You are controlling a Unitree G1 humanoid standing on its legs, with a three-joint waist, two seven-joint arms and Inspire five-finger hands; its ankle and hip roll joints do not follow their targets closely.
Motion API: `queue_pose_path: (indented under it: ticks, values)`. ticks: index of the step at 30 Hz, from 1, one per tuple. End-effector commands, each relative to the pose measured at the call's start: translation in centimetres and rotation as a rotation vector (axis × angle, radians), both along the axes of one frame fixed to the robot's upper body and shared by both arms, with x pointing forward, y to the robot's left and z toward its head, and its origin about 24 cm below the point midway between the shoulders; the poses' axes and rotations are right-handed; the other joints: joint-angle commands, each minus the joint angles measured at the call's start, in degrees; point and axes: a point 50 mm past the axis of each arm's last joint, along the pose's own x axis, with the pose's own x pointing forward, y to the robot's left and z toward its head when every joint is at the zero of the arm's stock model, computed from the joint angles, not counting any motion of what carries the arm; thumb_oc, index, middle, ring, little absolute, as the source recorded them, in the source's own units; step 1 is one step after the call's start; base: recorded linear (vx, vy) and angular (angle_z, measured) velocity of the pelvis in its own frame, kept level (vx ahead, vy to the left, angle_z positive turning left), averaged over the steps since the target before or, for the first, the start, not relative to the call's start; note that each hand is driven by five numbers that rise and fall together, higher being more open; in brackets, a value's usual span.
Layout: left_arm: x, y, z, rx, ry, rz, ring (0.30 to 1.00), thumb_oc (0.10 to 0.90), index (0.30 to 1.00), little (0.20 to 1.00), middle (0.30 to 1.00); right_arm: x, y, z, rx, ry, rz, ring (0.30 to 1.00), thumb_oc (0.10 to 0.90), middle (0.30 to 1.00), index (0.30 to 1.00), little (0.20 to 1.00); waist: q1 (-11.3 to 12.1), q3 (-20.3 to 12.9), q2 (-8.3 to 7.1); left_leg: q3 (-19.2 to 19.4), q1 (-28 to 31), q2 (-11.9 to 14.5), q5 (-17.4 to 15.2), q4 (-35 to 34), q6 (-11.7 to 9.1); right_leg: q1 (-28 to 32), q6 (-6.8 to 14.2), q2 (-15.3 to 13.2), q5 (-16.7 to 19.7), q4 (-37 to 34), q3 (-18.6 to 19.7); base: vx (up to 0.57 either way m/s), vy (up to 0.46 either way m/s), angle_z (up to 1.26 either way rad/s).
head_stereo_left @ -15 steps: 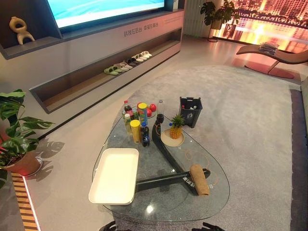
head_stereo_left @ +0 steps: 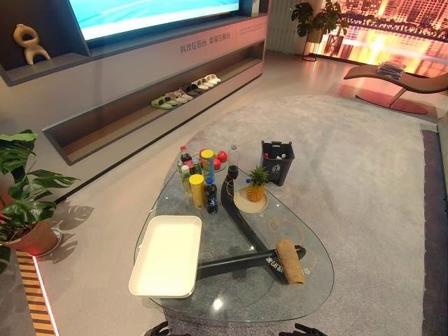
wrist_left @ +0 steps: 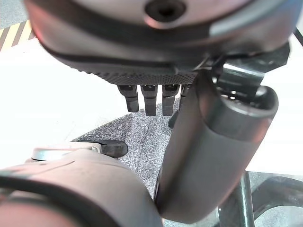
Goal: Wipe the table with a cloth and put it in the basket.
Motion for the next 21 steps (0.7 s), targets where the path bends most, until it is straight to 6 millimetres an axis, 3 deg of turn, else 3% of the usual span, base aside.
queue_pose_path:
  ticks: [1, 9, 14, 19, 21]
  values:
    - [3.0, -0.8, 0.3, 0.019, -0.065, -0.046, 0.900, 0.800, 0.900, 0.900, 0.900, 1.4, -0.7, 0.4, -0.023, -0.047, 0.036, 0.900, 0.800, 0.900, 0.900, 0.900, 0.5, 2.1, -0.72, -1.5, 1.3, -2.7, -5.0, 0.0, 1.9, -0.5, 2.7, -1.3, 1.5, 0.2, -3.3, 0.03, -0.011, 0.00]
    - [2.8, -0.5, 0.4, 0.073, -0.039, -0.096, 0.900, 0.800, 0.900, 0.900, 0.900, 3.9, -0.8, 1.2, -0.061, -0.173, 0.103, 0.900, 0.800, 0.900, 0.900, 0.900, 0.9, 3.5, -0.76, -1.4, 0.8, -2.7, -4.7, 0.0, 1.9, -1.4, 2.8, -1.3, 1.5, 0.7, -3.1, 0.05, -0.016, 0.00]
    - [5.2, -0.1, 1.1, 0.148, -0.085, -0.193, 0.900, 0.800, 0.900, 0.900, 0.900, 9.1, -0.8, 3.6, -0.102, -0.418, 0.163, 0.900, 0.800, 0.900, 0.900, 0.900, 1.0, 7.4, -1.04, -1.1, -4.0, -2.9, -4.4, 2.5, 2.5, -6.4, 2.3, -1.4, 1.5, 3.2, -2.4, -0.11, -0.038, -0.01]
    - [8.3, -0.1, 2.2, 0.174, -0.165, -0.239, 0.900, 0.800, 0.900, 0.900, 0.900, 15.6, -0.5, 8.5, -0.156, -0.764, 0.182, 0.900, 0.800, 0.900, 0.900, 0.900, 0.5, 13.3, -0.67, -1.8, -10.1, -3.8, -3.9, 5.7, 2.9, -12.5, 1.5, -0.9, 1.0, 7.2, -2.3, -0.17, -0.002, -0.01]
    - [8.6, -0.1, 2.4, 0.181, -0.178, -0.246, 0.900, 0.800, 0.900, 0.900, 0.900, 17.4, -0.3, 10.3, -0.175, -0.859, 0.186, 0.900, 0.800, 0.900, 0.900, 0.900, 0.4, 14.6, -0.49, -2.1, -11.7, -4.2, -3.8, 6.7, 2.8, -14.1, 1.3, -0.9, 0.7, 8.5, -2.5, -0.09, 0.012, 0.02]
